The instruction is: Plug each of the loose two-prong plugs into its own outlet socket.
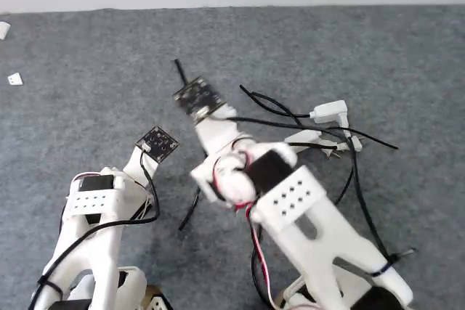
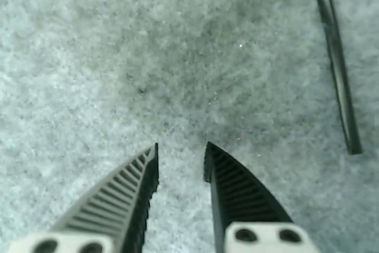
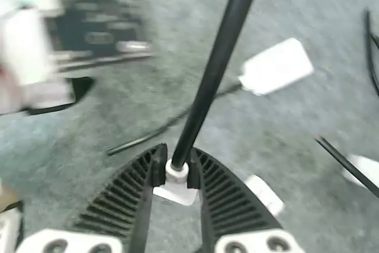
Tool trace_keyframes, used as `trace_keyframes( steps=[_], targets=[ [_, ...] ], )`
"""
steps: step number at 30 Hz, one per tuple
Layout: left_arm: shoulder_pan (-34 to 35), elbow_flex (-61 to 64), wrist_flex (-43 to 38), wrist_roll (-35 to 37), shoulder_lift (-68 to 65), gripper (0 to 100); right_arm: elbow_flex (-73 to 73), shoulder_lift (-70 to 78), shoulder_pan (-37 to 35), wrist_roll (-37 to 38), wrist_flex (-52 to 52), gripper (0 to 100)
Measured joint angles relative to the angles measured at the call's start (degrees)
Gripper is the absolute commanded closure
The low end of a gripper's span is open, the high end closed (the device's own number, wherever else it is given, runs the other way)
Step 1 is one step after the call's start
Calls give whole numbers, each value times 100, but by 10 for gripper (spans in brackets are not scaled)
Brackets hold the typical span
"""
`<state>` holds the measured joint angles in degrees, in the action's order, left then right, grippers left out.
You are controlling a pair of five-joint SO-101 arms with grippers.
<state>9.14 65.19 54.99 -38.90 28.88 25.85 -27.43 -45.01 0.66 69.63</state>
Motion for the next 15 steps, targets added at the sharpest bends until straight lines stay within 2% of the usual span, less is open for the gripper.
trace_keyframes(
  steps=[4,15],
  targets=[
    [0,0,0,0,0,885,176,185,-440,0,-246,991],
    [0,0,-62,0,0,885,114,1451,-440,0,-958,991]
  ],
)
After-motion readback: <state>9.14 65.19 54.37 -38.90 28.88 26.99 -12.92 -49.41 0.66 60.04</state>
